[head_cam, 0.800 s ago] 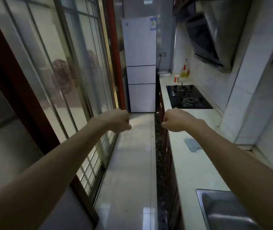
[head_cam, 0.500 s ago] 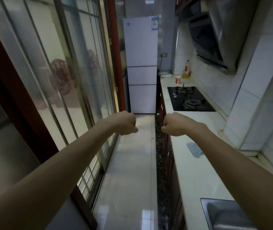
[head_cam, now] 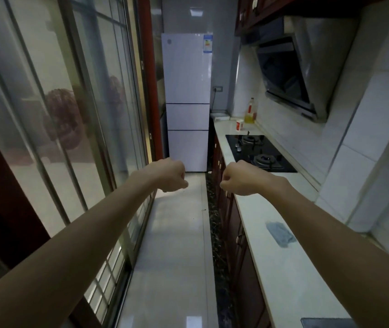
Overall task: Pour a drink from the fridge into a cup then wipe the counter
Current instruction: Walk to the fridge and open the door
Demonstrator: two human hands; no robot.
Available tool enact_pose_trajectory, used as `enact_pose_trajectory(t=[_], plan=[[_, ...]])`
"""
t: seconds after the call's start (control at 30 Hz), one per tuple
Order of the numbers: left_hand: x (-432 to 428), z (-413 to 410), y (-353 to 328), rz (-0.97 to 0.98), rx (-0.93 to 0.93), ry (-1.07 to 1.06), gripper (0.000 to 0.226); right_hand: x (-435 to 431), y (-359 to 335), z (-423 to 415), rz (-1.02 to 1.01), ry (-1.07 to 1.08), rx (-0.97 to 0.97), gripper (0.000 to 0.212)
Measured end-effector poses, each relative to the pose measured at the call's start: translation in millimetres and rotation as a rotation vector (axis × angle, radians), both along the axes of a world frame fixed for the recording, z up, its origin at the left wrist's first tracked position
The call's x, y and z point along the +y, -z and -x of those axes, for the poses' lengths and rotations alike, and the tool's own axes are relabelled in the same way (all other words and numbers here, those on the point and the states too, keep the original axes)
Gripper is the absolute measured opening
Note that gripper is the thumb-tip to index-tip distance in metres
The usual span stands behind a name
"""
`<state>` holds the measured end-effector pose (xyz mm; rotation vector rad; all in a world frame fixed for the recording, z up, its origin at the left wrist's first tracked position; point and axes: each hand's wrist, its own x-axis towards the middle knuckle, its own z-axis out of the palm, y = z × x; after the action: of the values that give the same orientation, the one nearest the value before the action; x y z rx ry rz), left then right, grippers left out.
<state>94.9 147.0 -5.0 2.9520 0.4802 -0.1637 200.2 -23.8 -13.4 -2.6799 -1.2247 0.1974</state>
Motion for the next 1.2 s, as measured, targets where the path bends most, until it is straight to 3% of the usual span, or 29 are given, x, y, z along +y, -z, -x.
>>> enact_pose_trajectory(t=[0.4, 0.73, 0.9, 1.2], plan=[[58.8, -78.3, 11.2, -0.121, -0.004, 0.072, 0.022, 58.6, 10.1, -62.6, 0.007, 0.017, -0.028, 0.028], [124.4, -179.3, 15.9, -0.199, 0.091, 0.026, 0.031, 125.5, 20.9, -188.4, -0.011, 0.032, -0.007, 0.025], [162.4, -228.8, 14.5, -0.203, 0.048, -0.025, 0.025, 165.6, 19.5, -245.6, 0.004, -0.006, -0.050, 0.026], [250.7, -285.1, 29.0, -0.179, 0.100, -0.068, 0.025, 239.2, 37.0, -312.8, 0.130, -0.022, -0.090, 0.020]])
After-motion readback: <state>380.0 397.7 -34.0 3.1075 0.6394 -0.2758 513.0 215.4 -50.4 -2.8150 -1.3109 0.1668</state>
